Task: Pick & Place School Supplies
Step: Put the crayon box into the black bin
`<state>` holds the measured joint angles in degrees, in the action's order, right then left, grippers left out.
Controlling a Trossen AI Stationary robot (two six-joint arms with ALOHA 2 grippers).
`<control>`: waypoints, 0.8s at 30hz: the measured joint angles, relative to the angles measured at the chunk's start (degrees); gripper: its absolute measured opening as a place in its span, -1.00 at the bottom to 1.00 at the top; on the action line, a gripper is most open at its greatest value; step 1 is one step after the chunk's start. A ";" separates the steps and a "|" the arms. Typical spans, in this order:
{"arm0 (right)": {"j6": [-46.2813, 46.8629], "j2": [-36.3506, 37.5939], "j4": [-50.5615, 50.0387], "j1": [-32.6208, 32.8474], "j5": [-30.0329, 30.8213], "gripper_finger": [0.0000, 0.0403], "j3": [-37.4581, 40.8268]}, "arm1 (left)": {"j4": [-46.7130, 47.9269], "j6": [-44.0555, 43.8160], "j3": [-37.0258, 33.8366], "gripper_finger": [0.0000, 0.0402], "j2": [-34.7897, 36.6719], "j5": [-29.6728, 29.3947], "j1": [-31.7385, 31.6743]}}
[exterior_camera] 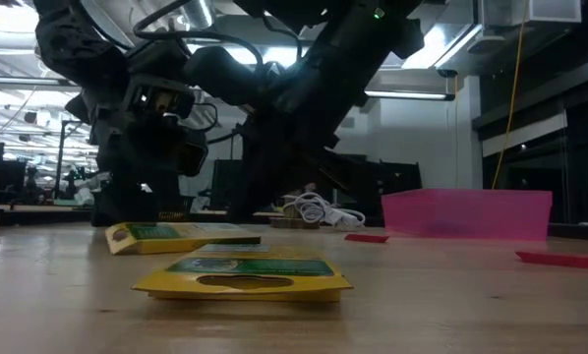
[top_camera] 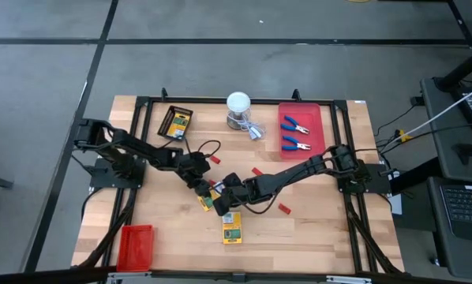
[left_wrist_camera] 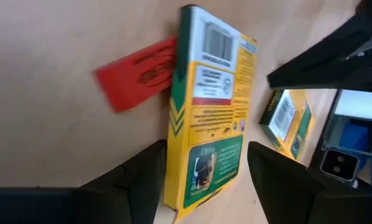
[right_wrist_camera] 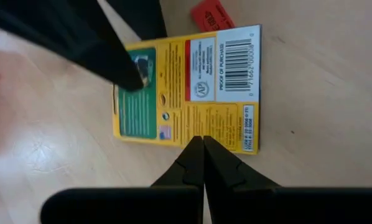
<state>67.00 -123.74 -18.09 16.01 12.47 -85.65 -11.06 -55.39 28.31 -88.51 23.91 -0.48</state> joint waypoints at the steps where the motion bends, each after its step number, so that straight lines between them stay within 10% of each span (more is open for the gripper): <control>1: 0.00 0.00 0.07 -0.04 0.06 -1.00 0.00 | -0.36 -0.18 0.16 0.10 -0.41 0.18 0.16; 10: -0.20 -2.33 4.92 -0.22 -1.45 -1.00 -0.07 | -1.80 -1.98 0.38 0.02 -1.68 0.10 0.82; 20: 1.36 -3.36 8.23 1.07 0.24 -1.00 -0.07 | -0.98 -0.76 0.27 -0.88 -1.82 0.40 0.82; 24: 1.53 -3.07 8.09 1.55 2.00 -1.00 -0.07 | -1.54 -0.40 0.24 -0.90 -1.81 1.14 0.82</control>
<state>68.53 -126.81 -10.00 17.56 14.48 -85.71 -12.60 -55.78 28.56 -90.32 25.05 0.34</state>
